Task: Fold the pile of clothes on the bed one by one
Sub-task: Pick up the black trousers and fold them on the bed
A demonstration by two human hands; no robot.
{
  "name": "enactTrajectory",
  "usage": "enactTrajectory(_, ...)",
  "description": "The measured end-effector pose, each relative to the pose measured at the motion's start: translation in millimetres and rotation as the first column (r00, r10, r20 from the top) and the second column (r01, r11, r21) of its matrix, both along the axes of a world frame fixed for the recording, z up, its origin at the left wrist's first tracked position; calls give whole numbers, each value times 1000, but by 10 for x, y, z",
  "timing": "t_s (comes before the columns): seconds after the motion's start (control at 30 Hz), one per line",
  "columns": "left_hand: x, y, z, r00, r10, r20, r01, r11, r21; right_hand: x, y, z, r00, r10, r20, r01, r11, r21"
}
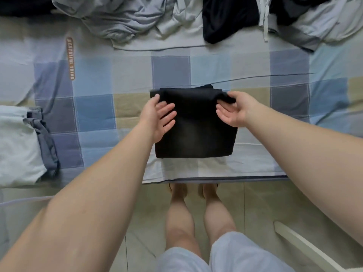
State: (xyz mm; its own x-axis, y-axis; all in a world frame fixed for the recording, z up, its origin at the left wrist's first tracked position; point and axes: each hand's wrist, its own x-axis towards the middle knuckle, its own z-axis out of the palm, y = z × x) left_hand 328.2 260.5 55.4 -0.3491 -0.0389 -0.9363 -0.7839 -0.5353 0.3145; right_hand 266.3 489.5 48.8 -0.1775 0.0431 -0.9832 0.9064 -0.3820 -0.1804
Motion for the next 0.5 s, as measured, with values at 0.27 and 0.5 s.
enactTrajectory(0.27,412,192,-1611,85,-907,411,640,-267,-721,555,-146,-1484,-46,997,70,-671,-82,737)
enactTrajectory(0.5,644,152,-2531,224,-895,387,216,-341,-915,733,-101,-2412,-119,958,262,-278,-285,917)
